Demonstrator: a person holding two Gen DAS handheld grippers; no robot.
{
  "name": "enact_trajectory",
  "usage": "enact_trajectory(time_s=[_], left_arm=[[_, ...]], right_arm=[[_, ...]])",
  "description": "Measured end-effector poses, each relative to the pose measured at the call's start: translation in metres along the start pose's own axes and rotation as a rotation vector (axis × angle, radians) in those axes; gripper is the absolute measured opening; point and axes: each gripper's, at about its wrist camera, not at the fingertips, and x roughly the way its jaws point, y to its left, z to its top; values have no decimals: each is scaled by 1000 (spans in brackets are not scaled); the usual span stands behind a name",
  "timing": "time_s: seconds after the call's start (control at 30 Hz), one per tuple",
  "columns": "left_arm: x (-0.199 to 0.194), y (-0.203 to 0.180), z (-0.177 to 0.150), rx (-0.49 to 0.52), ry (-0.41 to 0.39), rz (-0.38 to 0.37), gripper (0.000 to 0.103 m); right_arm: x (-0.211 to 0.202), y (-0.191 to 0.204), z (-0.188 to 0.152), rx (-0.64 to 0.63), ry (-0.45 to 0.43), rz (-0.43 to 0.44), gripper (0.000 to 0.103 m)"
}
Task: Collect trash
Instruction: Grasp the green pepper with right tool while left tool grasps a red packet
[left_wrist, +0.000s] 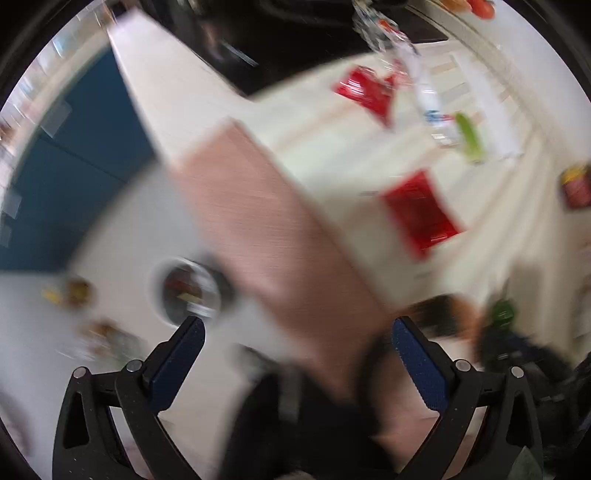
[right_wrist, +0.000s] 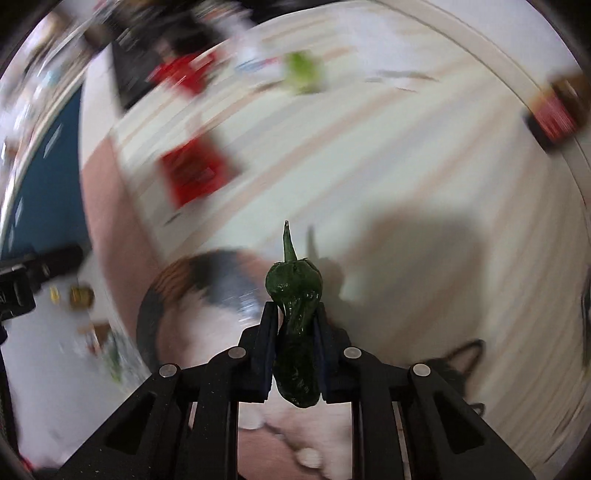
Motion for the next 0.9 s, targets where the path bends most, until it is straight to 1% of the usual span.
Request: enact_trajectory(time_s=[0.03, 0.1, 0.17, 0.23, 0.3, 0.37, 0.4, 0.43, 0.47, 0.5, 0.53, 0.57, 0.6, 0.7, 0.73, 0.8, 0.9], left_arm=[[7, -3, 8, -39, 31, -68, 102], [23, -10, 23, -111, 80, -173, 100], [34, -16, 38, -165, 107, -221, 99], [44, -23, 53, -215, 121, -253, 99], [51, -31, 64, -247, 126, -258, 99], [52, -40, 72, -253, 115, -227, 97], [51, -47, 77, -238, 107, -210, 93], [50, -52, 79, -223, 102, -179, 79], [47, -60, 82, -184, 82, -127, 69], [46, -67, 81, -138, 67, -100, 42], [45, -73, 81, -101, 64, -90, 23], [44, -81, 80, -52, 62, -72, 21], [42, -85, 79, -18, 54, -54, 12], [33, -95, 74, 76, -1, 13, 12], [29, -97, 71, 111, -29, 44, 11], [21, -98, 67, 150, -69, 82, 11], [6, -94, 62, 191, -124, 118, 11]], right_arm=[[-3, -14, 2, 32, -6, 0, 19], [-11, -43, 6, 103, -29, -7, 19], [-14, -61, 8, 144, -40, -19, 19], [-16, -83, 9, 199, -49, -21, 19], [-16, -97, 9, 233, -59, -24, 19], [-13, -110, 11, 255, -65, -25, 19], [-11, -108, 8, 259, -66, -28, 19], [-11, -109, 8, 260, -63, -31, 19], [-10, -109, 9, 260, -60, -32, 19], [-9, -109, 8, 259, -56, -32, 19], [-9, -109, 7, 255, -53, -34, 19], [-9, -112, 8, 253, -52, -36, 19], [-10, -112, 8, 253, -52, -34, 19], [-3, -102, 8, 250, -59, -36, 19], [5, -93, 14, 248, -61, -36, 19], [2, -87, 20, 236, -76, -35, 19], [-6, -78, 23, 218, -95, -29, 19]])
